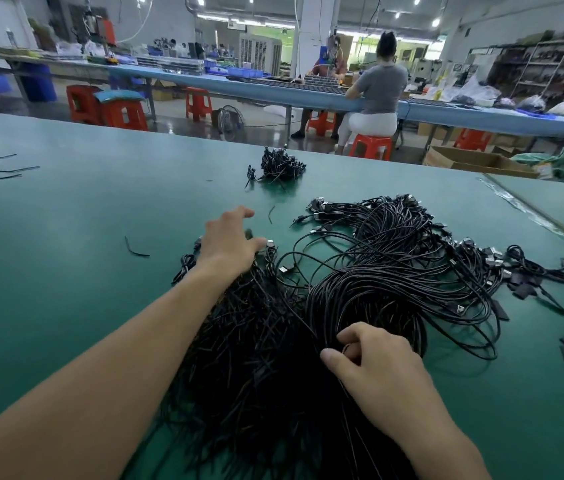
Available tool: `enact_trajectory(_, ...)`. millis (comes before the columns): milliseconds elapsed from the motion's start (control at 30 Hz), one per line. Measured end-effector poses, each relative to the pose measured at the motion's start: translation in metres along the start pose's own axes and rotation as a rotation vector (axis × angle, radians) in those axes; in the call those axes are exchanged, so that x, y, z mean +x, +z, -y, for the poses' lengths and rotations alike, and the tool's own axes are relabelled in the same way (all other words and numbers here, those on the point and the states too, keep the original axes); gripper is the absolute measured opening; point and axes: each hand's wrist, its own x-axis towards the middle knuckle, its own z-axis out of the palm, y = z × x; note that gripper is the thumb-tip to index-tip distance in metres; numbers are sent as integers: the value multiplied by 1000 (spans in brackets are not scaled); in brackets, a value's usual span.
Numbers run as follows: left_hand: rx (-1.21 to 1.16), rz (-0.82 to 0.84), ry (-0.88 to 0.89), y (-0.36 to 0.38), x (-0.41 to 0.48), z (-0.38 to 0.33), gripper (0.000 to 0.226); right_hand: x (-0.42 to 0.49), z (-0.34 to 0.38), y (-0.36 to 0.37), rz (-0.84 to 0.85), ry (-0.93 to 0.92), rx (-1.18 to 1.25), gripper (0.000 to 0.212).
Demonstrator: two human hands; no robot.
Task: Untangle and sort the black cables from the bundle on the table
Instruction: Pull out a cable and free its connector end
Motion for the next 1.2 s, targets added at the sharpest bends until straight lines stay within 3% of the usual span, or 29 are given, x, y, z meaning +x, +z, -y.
enact_trajectory(167, 140, -162, 146, 4, -24, -1, 20, 3, 2, -4, 51, 19, 2, 23)
enact_trajectory(233, 190, -156, 175, 6, -39, -10, 28, 3, 3, -4, 49, 16, -26, 23)
enact_trajectory(300, 264, -40, 145, 8, -50, -17, 44, 2, 6, -4, 40, 10, -54, 26)
enact_trajectory(367, 292, 37, 108, 12, -58, -19, 45, 1, 10, -4, 38, 2, -49, 33)
enact_trajectory(500, 267, -109, 217, 14, -73, -29, 39, -2, 10, -4, 21, -21, -24, 42)
enact_trajectory(567, 205, -138, 232, 10, -79, -38, 38, -3, 9, -2, 4, -11, -19, 45)
enact_trajectory(633, 98, -97, 213, 7, -85, -41, 20, -3, 10, 0, 13, 14, 10, 47)
enact_trajectory(733, 168, -104, 313, 11, -100, -36, 46, -1, 13, -6, -17, 95, 164, 31)
enact_trajectory(800, 43, -123, 322, 14, -110, -35, 32, 0, 12, -13, -108, 91, 199, 23)
enact_trajectory(867, -181, 9, 210, 20, -114, -36, 16, 0, 12, -20, -136, 56, 247, 26)
enact_trajectory(1000, -421, 271, 0, 28, -114, -36, 49, -5, 16, -33, 58, -75, 371, 29)
enact_trajectory(1133, -561, 302, 4, 26, -108, -26, 32, -15, 23, -41, 397, -236, 351, 29)
enact_trajectory(1200, -593, 481, 30, 22, -109, -24, 31, -14, 22, -42, 436, -229, 232, 27)
